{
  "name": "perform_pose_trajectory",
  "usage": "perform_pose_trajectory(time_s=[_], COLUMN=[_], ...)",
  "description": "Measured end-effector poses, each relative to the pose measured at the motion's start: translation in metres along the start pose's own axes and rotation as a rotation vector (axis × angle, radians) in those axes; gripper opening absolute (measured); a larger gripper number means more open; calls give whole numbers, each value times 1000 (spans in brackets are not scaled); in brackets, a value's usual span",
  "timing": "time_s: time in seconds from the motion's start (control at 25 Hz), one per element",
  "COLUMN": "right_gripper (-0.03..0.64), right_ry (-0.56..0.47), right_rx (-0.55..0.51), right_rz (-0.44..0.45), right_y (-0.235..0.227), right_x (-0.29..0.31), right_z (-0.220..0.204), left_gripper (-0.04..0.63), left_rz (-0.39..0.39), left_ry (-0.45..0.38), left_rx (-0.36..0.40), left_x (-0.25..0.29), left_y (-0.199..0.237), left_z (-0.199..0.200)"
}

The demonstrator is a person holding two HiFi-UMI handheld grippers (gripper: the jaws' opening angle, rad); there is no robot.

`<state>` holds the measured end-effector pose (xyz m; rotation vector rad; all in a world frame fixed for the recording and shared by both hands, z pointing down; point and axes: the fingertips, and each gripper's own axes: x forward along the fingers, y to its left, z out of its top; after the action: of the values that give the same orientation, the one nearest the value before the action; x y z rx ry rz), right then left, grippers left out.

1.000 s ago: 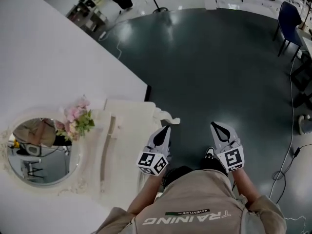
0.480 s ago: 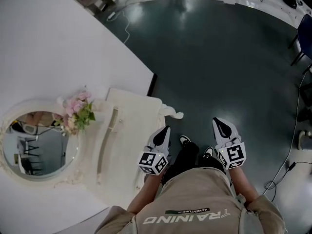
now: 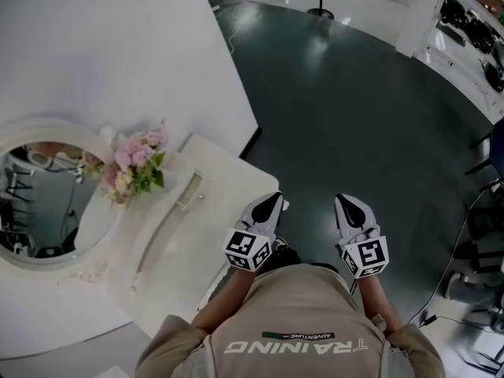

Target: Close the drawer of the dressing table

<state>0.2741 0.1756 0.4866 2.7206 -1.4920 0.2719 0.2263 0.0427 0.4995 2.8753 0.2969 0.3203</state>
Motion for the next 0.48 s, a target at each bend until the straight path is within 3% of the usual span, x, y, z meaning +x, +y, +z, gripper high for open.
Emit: perform_pose_trajectory(time_s=[0.2, 0.48], right_gripper=[2, 2], right_ry=[-5, 28], right_rx=[-8, -83], right_rz=[96, 304], right_y=[36, 93], right_x=[56, 118], right_z=[8, 24], left_gripper=[18, 18], left_rz=[62, 256], left_ry=[16, -33], left_rx=[50, -21], left_x=[-15, -66], left_y=[41, 98], left_z=[-6, -3])
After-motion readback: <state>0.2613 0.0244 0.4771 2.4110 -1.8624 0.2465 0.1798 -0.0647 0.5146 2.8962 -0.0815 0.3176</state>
